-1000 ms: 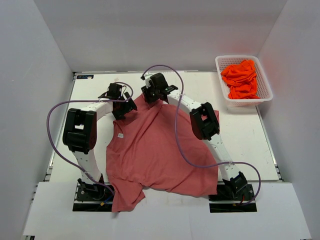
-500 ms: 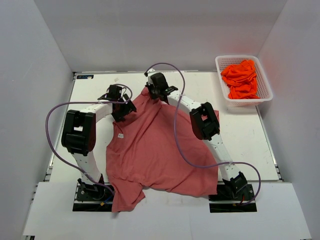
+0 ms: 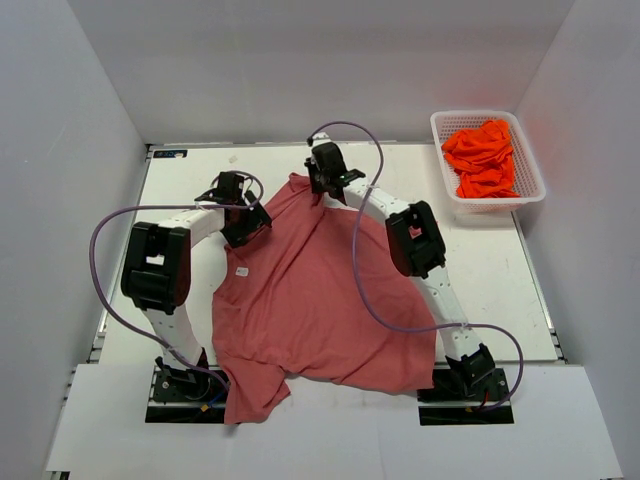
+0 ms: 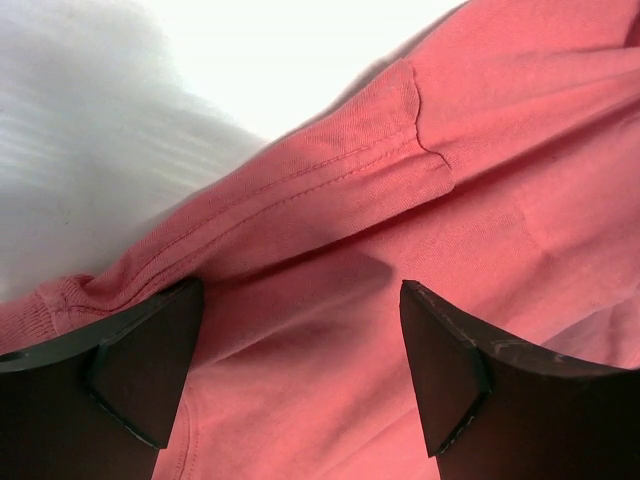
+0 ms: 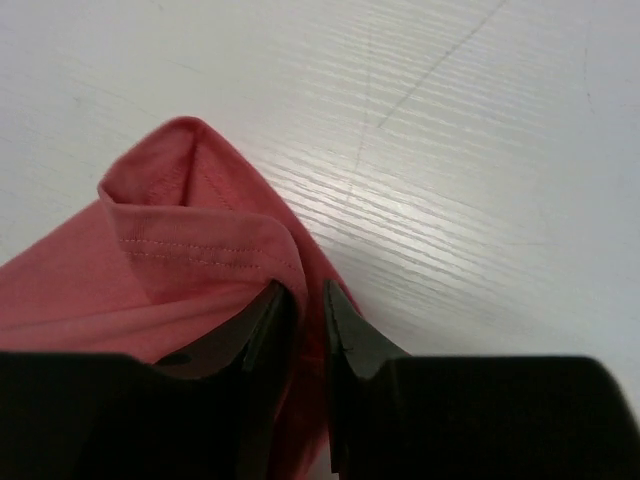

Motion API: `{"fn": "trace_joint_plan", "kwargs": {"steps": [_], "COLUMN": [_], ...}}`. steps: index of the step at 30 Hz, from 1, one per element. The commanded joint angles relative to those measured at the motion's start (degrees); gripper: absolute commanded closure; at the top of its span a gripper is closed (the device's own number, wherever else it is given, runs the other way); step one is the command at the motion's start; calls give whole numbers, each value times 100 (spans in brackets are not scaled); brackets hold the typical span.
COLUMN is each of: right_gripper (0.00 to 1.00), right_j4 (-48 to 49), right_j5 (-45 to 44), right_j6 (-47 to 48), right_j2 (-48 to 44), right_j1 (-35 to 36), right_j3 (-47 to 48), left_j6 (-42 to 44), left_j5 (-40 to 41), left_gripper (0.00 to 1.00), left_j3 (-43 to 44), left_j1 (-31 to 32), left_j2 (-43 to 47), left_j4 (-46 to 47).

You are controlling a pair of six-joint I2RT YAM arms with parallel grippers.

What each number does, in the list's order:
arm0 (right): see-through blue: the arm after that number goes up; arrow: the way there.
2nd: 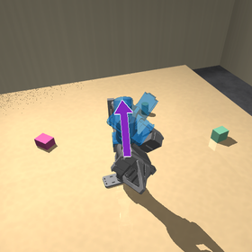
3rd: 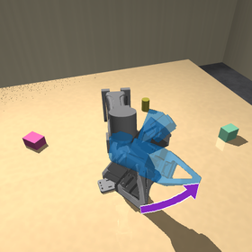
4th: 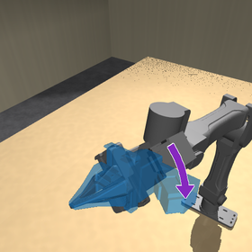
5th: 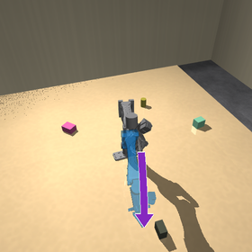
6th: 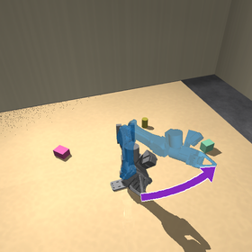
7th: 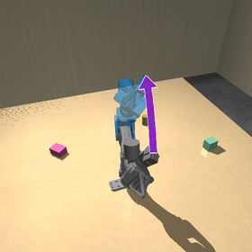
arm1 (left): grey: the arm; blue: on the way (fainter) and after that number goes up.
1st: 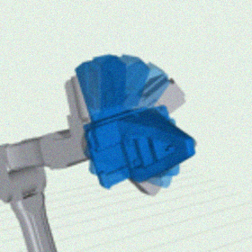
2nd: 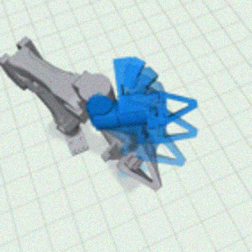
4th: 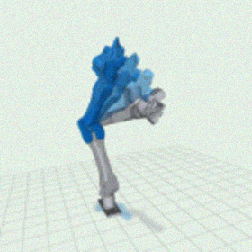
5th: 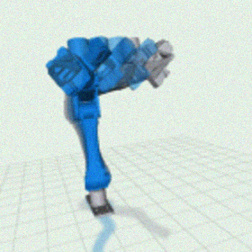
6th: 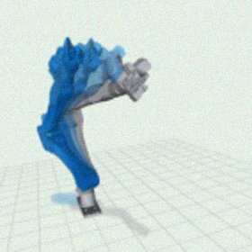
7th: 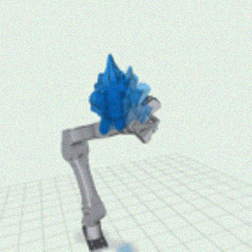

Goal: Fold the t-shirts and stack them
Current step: Flatten out the tshirt

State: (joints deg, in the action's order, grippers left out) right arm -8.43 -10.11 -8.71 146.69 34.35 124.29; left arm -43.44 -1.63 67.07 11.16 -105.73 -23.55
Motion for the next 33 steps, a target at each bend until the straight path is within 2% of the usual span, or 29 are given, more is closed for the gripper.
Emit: {"fn": "trace_joint_plan", "kwargs": {"steps": [1,5,6,7,10,11,14,16,17,19,22,26,33], "right_gripper": [72,72,72,67,66,58,45,37,24,10,10,10,10], "right_j4": [104,-71,-63,-63,-124,-316,-528,-555,-572,-756,-1117,-1644,-1908], "right_j5": [53,-351,-160,-80,106,201,571,563,528,318,281,396,167], "right_j6": [-140,-631,-649,-650,-334,-194,-201,-201,-227,-455,-930,-1378,-1493], "right_j2": [-510,-668,-773,-835,-976,-1028,-1441,-1966,-2100,-2513,-3093,-3795,-4500], "right_j1": [-174,-253,-297,-297,-253,-236,-279,-288,-306,-332,-455,-719,-1377], "right_j3": [-80,-37,-62,-45,-10,7,-211,-868,-1193,-1790,-2467,-3234,-4659], "left_j6": [2,2,2,2,-50,-50,-50,-50,-50,2,213,617,1153], "left_j5": [260,321,321,373,435,496,637,637,637,637,488,-186,-488], "left_gripper": [10,10,10,10,10,9,0,0,0,0,0,0,0], "left_j3": [-291,-291,-291,-291,-195,-125,376,798,938,1395,2098,3072,4629], "left_j1": [9,9,9,9,9,9,9,9,9,9,71,123,123], "left_j2": [70,254,255,333,500,501,554,554,493,388,-7,-824,-2565], "left_j4": [-827,-906,-906,-958,-1019,-1020,-1283,-1284,-1284,-1284,-1213,-994,-1046]}}
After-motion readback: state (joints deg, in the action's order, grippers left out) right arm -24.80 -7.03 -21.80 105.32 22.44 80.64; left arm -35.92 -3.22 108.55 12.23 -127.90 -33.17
